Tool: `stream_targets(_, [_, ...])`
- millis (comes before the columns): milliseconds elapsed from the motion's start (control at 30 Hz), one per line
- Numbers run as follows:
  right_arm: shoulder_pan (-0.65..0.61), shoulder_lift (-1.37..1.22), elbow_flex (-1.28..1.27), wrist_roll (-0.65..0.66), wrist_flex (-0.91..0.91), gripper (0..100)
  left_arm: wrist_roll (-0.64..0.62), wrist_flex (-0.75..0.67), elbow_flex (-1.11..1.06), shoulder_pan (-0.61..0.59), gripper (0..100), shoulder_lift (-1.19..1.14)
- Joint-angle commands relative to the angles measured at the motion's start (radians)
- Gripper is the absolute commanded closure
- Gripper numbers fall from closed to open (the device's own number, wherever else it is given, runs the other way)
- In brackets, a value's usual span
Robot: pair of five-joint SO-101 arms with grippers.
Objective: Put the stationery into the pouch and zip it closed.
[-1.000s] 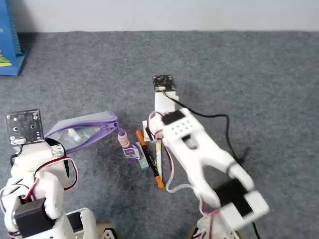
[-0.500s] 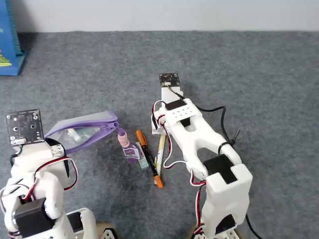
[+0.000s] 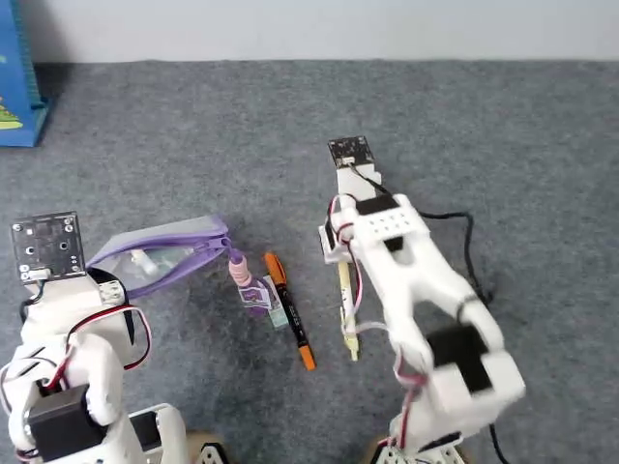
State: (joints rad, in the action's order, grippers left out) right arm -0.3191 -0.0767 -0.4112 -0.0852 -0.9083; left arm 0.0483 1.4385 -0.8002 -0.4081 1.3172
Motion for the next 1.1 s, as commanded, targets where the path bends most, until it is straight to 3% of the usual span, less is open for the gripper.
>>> stream_targets(0, [0.001,0.266,-0.06,0.025,0.005,99.1,-0.005,0.002,0.005,-0.003,99,0.009])
stream_targets(167, [-0.065,0.593,-0.138,0.018,0.002,99.1,-0.005,0.002,0.005,-0.002,99,0.009])
stream_targets(367, [-0.234,0.955,-0.206,0.002,0.004,99.1,-0.005,0.002,0.005,-0.002,99,0.009])
stream_targets(600, [-0.395,1.242,-0.221,-0.066,0.012,99.1,-0.005,0.002,0.005,-0.002,99,0.009])
stream_targets(867, [-0.476,1.316,-0.222,-0.068,0.28,99.1,-0.006,0.002,0.005,-0.002,99,0.009])
stream_targets(1067, [-0.555,1.303,-0.302,-0.06,0.633,99.1,-0.006,0.002,0.005,-0.002,99,0.009])
